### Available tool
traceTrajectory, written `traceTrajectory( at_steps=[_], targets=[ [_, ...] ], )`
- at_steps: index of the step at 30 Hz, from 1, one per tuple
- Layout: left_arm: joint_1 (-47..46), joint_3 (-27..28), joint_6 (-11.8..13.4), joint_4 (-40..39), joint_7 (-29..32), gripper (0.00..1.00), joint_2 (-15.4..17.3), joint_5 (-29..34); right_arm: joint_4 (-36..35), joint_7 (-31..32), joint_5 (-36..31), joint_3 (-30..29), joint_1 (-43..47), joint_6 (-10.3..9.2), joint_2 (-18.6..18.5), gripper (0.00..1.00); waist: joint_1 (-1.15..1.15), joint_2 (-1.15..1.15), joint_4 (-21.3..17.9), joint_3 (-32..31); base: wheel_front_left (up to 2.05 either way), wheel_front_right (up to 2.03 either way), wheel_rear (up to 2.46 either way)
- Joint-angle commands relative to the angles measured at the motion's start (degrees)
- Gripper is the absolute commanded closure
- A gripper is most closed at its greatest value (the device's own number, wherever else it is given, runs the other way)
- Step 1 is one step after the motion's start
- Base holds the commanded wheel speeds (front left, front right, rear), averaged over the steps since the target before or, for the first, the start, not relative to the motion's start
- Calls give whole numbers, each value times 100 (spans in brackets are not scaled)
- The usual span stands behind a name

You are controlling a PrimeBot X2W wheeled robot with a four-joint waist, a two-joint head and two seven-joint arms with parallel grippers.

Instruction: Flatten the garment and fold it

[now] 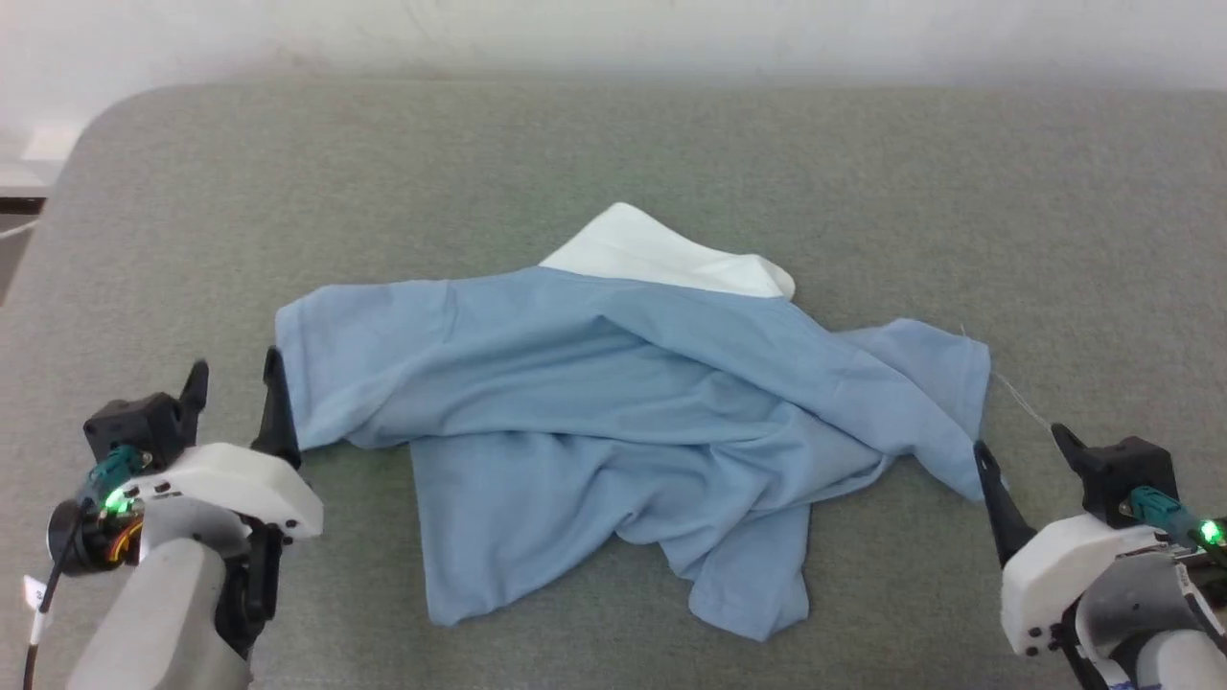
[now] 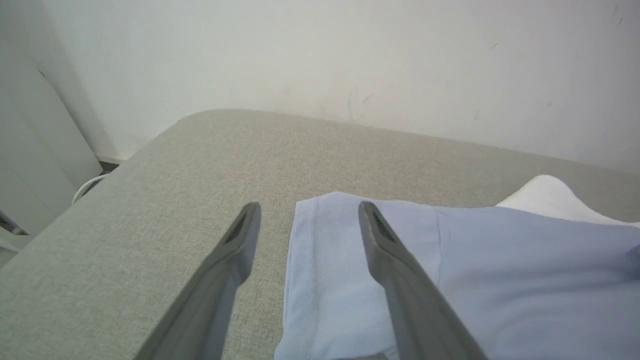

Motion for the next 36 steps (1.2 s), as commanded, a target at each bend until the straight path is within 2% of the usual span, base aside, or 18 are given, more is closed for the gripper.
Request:
traceTrajectory(
  at_steps=[1,5,10,15,20,21,22,26,31,36],
  targets=[
    [113,29,-15,-177,-96,0,-34,129,46,81,40,76,29,-12,-128,0,0,0,134,-128,0,0,0],
    [470,108,35,-1175,-168,0,-158,768,299,519,200,499,-54,-12,-715,0,0,0,281,-170,0,0,0],
    [1184,200,45,-2074,-171,0,-671,1281,693,791,542,886,-317,-12,-1255,0,0,0,485,-135,0,0,0],
    [1466,308,-76,-2221,-172,0,-1064,1455,1113,744,770,1170,-589,-12,-1456,0,0,0,628,-60,0,0,0],
    [1515,479,-233,-2218,-172,0,-1228,1622,1528,652,696,1146,-751,-12,-1399,0,0,0,658,-24,0,0,0],
    [1524,524,-256,-2212,-172,0,-1246,1648,1580,637,686,1160,-770,-12,-1377,36,0,0,646,-25,0,0,0],
    [1537,573,-275,-2204,-173,0,-1260,1671,1615,609,674,1194,-789,-12,-1360,100,0,0,621,-34,0,0,0],
    [1586,737,-361,-2145,-173,0,-1313,1750,1542,448,678,1218,-803,-12,-1312,100,0,0,484,-148,0,0,0],
    [1705,831,-468,-2032,-173,0,-1385,1779,1128,376,633,1053,-598,-12,-1268,100,0,0,291,-356,0,0,0],
    [1887,955,-538,-1985,-173,0,-1459,1833,15,519,901,1033,-212,-12,-1344,100,0,0,47,-587,0,0,0]
  ],
)
